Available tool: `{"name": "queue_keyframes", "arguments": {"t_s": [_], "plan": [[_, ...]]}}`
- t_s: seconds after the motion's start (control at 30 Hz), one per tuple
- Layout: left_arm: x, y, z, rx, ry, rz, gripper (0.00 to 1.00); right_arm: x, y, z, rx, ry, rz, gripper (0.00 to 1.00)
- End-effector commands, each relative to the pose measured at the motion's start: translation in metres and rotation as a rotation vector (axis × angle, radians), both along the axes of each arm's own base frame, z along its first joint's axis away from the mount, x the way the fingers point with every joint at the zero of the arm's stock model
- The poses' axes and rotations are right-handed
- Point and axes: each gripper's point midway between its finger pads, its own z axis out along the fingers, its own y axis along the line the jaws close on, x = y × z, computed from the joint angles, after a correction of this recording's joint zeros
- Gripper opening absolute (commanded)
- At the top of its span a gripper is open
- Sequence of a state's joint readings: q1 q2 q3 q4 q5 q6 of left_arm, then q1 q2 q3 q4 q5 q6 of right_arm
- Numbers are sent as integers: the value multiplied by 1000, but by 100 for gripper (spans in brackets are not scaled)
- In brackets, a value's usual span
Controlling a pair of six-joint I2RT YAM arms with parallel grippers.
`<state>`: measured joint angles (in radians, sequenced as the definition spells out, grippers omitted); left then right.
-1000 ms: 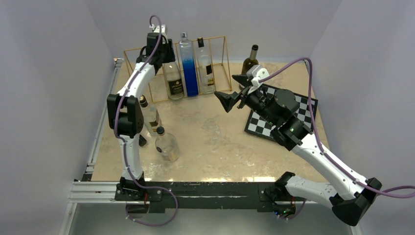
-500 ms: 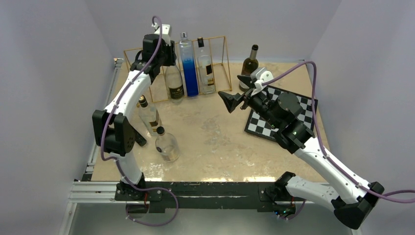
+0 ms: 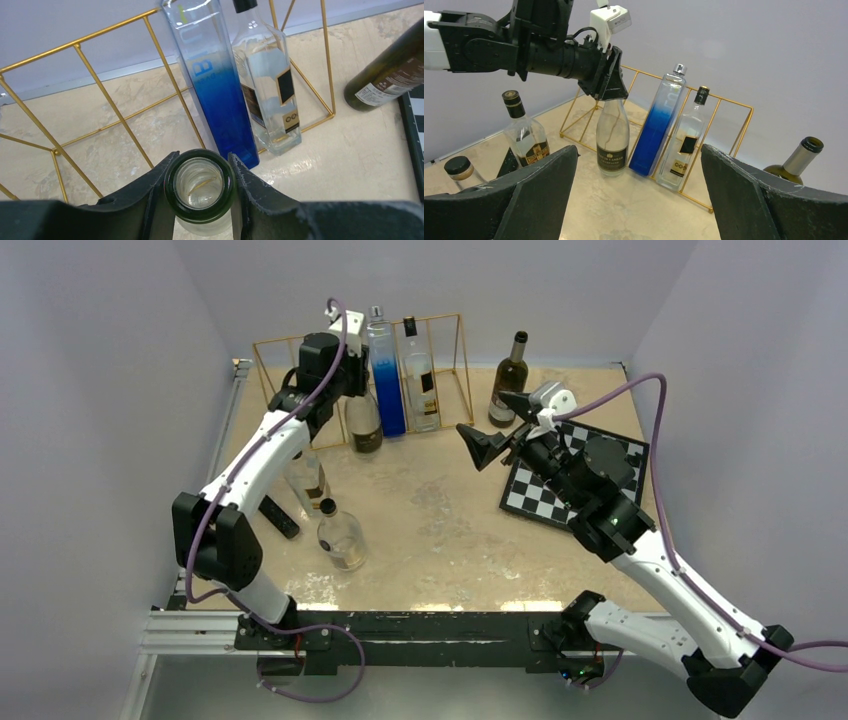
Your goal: Take the wine bottle off the wine rack
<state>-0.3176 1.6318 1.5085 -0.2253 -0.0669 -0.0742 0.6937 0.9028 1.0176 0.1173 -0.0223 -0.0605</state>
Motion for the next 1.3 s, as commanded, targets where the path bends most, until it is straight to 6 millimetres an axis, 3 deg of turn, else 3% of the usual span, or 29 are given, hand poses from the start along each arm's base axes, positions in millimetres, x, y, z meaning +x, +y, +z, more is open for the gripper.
{"name": "queue_keyframes", "arguments": {"t_s": [0.0, 0.23, 0.37, 0.6, 0.83, 1.03, 1.1, 1.27], "plan": [[-18, -14, 106, -108, -290, -40, 0, -5, -8, 6, 12, -21, -19, 97], [-42, -60, 110, -174, -267, -148, 0, -12, -27, 13, 34, -27, -76, 97], [-55, -103, 108, -237, -233, -256, 0, -17, -44, 18, 51, -18, -129, 97], [-68, -176, 113, -251, -266, -385, 0, -45, -71, 33, 98, -37, -144, 96], [-56, -239, 116, -241, -345, -434, 0, -74, -104, 48, 166, -66, -179, 95], [-45, -285, 122, -256, -387, -483, 0, -82, -111, 47, 165, -91, -181, 95], [-41, -296, 128, -267, -402, -489, 0, -81, -113, 46, 165, -85, -190, 95], [-31, -312, 122, -269, -411, -490, 0, -81, -118, 46, 167, -89, -214, 96]]}}
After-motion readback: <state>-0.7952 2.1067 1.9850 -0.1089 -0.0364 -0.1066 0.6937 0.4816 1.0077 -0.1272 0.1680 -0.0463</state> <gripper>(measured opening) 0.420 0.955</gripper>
